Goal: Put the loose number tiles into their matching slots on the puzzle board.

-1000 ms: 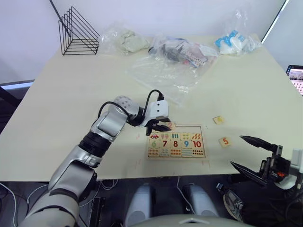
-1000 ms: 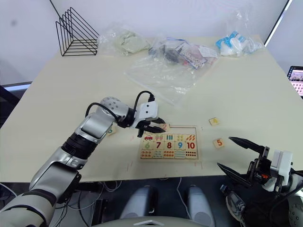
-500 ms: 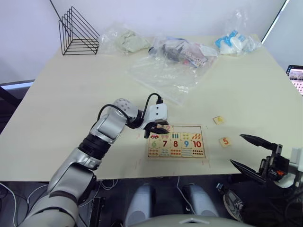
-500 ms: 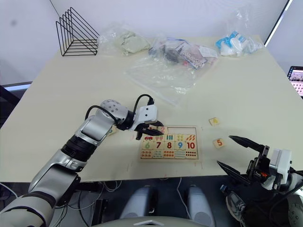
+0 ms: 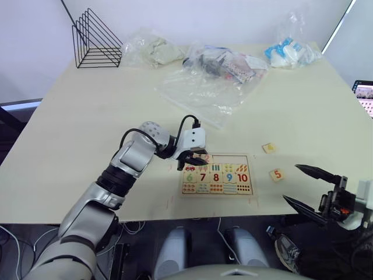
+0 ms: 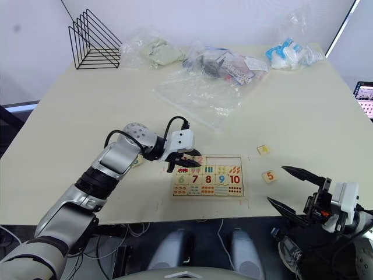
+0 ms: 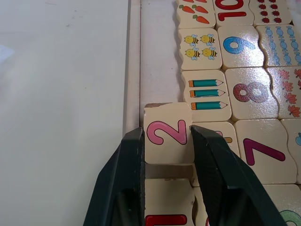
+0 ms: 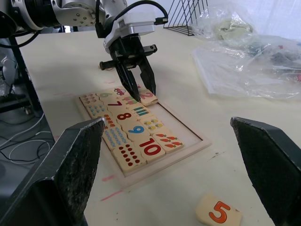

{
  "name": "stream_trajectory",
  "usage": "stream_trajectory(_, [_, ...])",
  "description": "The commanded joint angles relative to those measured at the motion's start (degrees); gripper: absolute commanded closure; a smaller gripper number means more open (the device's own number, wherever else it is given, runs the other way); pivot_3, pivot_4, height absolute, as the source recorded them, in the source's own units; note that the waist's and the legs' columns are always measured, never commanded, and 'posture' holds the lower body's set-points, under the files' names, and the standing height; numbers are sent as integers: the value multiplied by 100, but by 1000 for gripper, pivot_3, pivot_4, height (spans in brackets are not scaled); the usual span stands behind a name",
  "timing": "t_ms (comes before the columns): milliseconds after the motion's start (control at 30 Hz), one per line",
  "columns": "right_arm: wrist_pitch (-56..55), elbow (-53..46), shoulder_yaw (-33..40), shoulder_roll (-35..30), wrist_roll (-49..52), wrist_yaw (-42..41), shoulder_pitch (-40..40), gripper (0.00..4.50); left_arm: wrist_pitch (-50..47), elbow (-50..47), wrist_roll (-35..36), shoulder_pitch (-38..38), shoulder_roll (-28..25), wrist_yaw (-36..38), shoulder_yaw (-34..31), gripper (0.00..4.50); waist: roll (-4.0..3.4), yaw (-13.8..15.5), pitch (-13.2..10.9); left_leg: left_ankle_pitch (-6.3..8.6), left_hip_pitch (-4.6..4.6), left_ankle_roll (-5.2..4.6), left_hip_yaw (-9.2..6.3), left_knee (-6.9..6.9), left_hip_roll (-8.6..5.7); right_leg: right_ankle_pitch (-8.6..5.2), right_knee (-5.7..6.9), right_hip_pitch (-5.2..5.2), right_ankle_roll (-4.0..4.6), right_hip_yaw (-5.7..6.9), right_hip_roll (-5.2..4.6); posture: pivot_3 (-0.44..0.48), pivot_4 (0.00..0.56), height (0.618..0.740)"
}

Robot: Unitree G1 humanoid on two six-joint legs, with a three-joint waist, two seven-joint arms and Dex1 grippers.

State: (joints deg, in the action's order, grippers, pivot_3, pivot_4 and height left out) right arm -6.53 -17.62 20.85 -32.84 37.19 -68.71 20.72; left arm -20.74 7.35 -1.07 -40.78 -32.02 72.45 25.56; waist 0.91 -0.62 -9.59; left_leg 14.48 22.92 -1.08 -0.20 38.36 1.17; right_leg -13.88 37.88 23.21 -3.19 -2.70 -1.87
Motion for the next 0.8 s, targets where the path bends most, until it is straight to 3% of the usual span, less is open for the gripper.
stream_trajectory(33, [-2,-214,22,-66,58,26,-24,0,-9,-132,0,-7,-77,55,-37,3504,0,0,0,0,0,0,0,0,0,0,0,0,0,0,0,0,150,740])
stream_trajectory(800, [-5,-187,13,-103,45,68,-51,0,-121,-212,47,-13,-176,181,-63,3504,0,0,0,0,0,0,1,0,0,0,1,0,0,0,0,0,150,740])
